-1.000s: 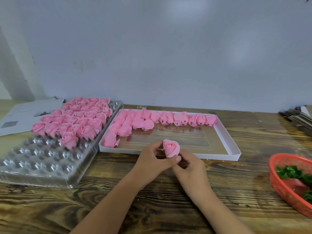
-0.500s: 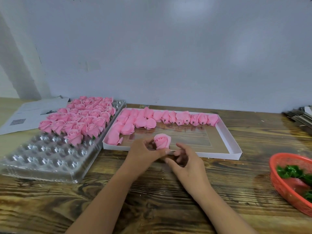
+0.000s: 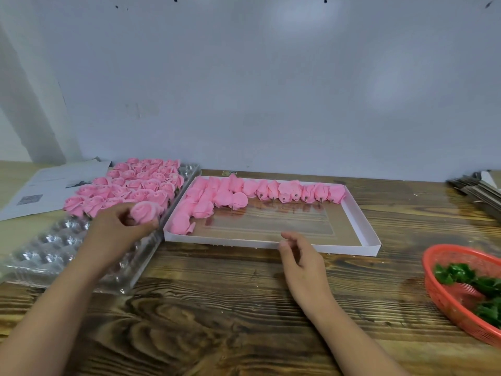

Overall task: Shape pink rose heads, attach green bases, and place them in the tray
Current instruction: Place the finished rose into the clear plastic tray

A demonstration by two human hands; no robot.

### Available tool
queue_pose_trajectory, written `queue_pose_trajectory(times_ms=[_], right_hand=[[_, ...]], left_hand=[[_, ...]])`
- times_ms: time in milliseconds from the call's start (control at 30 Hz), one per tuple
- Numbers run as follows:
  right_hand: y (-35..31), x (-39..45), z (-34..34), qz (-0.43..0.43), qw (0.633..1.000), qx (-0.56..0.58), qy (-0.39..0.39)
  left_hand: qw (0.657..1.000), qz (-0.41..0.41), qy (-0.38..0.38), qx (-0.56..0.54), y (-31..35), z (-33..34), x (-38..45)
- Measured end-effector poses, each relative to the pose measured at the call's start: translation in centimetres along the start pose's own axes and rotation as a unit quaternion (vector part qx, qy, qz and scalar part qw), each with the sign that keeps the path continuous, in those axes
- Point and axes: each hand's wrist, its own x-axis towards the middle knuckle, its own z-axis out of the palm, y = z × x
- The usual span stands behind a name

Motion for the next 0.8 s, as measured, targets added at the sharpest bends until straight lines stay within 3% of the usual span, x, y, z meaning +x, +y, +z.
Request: queue_pose_trajectory(times_ms=[367,633,800], right_hand=[[0.2,0.1,0.1,0.04,0.999,0.021,0.01],[0.2,0.0,0.0,0.038,0.999,0.02,0.005],[0.2,0.0,0.0,0.037,0.999,0.015,0.003]], left_hand=[[0.986,0.024,0.015,0.163,-2.3,-0.9,1.6],[0.98,0.035,0.019,0.196,-2.5,-0.9,2.4],[0.98,0.02,-0.015,0.199,-2.2,-1.4,2.8]])
